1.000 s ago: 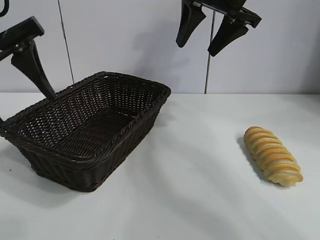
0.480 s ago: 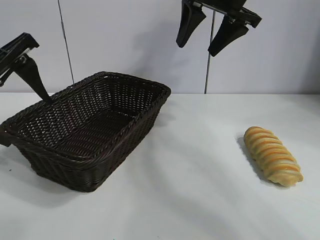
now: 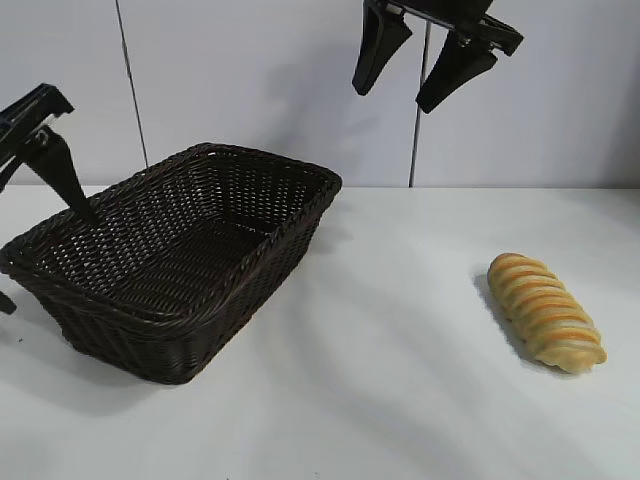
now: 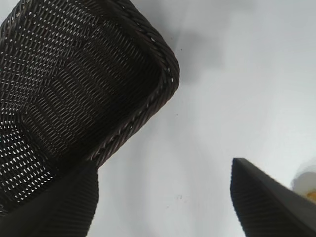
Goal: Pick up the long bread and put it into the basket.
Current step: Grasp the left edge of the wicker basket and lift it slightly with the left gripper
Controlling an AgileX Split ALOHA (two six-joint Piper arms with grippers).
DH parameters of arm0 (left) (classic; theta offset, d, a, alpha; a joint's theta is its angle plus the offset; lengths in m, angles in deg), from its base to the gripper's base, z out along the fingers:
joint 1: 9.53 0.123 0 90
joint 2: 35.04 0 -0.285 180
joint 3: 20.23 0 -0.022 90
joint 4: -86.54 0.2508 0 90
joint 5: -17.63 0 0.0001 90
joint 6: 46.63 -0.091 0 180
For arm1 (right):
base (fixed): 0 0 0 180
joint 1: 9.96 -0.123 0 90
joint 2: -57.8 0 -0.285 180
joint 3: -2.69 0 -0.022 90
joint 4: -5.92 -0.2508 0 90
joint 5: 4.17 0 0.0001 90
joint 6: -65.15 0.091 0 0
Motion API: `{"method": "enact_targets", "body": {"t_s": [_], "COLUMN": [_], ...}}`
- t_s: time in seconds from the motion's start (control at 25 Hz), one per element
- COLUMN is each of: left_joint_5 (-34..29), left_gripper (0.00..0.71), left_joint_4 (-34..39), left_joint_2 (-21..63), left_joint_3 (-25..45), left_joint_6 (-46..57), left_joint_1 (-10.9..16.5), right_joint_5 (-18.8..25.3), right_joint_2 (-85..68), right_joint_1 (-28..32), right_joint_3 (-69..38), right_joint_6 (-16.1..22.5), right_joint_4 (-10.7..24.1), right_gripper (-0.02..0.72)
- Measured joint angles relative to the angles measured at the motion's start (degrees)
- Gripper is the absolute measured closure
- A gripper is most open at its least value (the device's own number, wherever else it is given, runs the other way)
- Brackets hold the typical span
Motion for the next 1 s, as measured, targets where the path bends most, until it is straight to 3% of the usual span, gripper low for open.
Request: {"method": "enact_targets", "body": {"t_s": [0.48,0.84,1.0], "left_joint_5": [3.8,6.3,7.1], "left_gripper": [0.145,0.145,0.214], "left_joint_4": [-0.6,-7.3,-7.8], "left_joint_2": [-6.9,-13.1,-13.3], "left_joint_3": [0.0,-1.3,-1.6], "left_joint_6": [0.0,-3.9,-4.7], "left_joint_1": [-0.9,-0.9,-0.9], "right_joint_5": [0.1,0.1,0.1], "right_joint_2": [0.0,0.0,0.0], "right_joint_1": [0.0,0.0,0.0], "right_joint_3": [0.0,0.0,0.0], "right_joint_6": [0.0,0.0,0.0], "right_joint_4": [0.0,0.0,0.0], "right_gripper": [0.164,0.164,0.164]}}
